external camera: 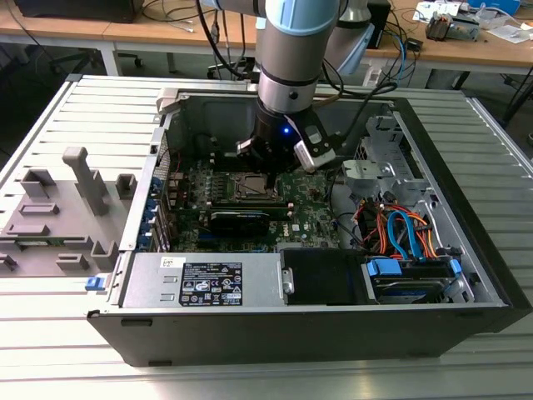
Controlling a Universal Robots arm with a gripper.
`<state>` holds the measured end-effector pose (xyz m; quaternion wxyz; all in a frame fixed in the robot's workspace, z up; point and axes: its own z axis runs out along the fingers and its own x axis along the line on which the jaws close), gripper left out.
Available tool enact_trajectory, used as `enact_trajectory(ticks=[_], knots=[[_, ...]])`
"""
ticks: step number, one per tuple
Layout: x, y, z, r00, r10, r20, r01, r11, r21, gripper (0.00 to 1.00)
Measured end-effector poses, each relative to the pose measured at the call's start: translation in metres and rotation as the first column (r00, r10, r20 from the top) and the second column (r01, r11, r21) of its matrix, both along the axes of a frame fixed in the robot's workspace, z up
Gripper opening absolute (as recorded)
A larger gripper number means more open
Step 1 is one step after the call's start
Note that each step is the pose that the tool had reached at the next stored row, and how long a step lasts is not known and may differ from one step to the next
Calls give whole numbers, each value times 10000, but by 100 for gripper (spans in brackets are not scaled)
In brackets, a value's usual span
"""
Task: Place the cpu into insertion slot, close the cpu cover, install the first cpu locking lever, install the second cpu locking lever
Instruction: 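Install the second cpu locking lever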
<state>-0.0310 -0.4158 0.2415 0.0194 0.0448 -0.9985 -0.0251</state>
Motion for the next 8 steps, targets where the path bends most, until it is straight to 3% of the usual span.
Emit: enact_trajectory(ticks=[8], knots=[[0, -48, -1, 10000, 0, 0, 0, 10000, 0, 11]])
